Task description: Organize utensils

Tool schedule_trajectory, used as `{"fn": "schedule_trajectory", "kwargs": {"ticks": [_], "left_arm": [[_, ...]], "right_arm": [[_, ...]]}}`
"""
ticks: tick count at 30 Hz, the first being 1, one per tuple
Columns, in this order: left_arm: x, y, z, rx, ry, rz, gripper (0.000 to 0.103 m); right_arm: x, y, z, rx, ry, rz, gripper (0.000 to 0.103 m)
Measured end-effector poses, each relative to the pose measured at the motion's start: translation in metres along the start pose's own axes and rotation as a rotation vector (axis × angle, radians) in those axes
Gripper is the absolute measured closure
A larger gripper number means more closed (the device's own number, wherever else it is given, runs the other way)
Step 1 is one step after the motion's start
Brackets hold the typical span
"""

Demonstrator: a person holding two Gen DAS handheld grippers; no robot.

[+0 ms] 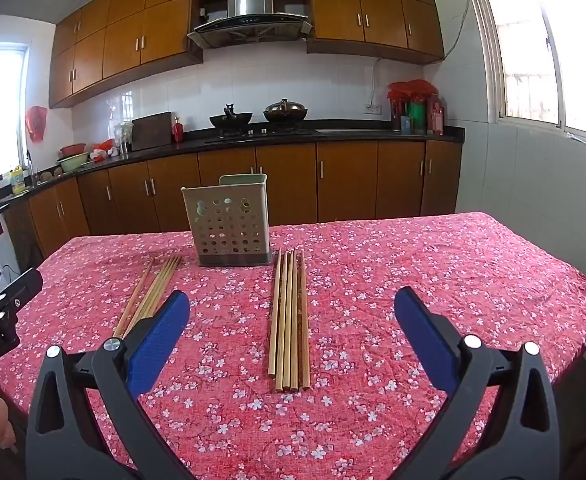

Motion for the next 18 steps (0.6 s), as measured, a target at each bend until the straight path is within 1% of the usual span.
{"fn": "schedule_trajectory", "kwargs": {"ticks": [18], "left_arm": [[0.0001,0.0001,0.0000,0.001,0.000,-0.002,0.004]], "right_arm": [[0.0030,0.0014,0.0013,0.000,0.001,-0.001,0.002]]}}
Point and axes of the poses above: each gripper's, at about its wrist camera, not at the fingertips, and y roughly the way its jaws point, z to its right, x to its underside, the point moved 2 cm from there along y, roughly the way its jaws point, and after that the axes turned 3 degrees about y, right-handed, at the moved point
